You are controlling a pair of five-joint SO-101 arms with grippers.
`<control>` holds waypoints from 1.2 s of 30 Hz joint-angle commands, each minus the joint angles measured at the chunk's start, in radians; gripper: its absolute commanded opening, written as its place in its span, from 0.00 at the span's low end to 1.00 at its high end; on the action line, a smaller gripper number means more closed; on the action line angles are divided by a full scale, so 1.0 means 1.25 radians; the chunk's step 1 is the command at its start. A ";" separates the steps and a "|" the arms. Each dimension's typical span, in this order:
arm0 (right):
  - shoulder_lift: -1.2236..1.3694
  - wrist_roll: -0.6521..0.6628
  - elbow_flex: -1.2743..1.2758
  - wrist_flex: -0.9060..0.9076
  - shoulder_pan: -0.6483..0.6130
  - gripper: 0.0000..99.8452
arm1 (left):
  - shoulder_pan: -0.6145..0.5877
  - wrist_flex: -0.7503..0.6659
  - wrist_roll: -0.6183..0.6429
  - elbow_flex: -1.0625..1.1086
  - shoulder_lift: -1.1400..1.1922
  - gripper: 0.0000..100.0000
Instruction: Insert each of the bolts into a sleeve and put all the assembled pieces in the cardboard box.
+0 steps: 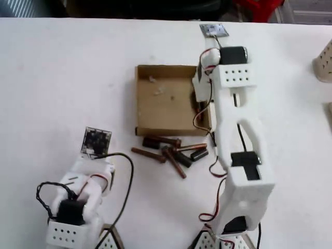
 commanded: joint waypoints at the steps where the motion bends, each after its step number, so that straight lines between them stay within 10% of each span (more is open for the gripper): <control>1: -0.102 0.017 0.112 0.028 0.031 0.06 | -0.009 0.002 -0.007 -0.001 -0.009 0.02; 15: -0.298 0.020 0.649 -0.269 0.057 0.06 | -0.009 0.004 -0.007 -0.001 -0.009 0.02; 21: -0.296 0.207 0.732 -0.353 0.068 0.06 | -0.009 0.004 -0.007 -0.001 -0.009 0.02; 36: -0.295 0.211 0.842 -0.580 0.107 0.18 | -0.009 0.004 -0.007 -0.001 -0.009 0.02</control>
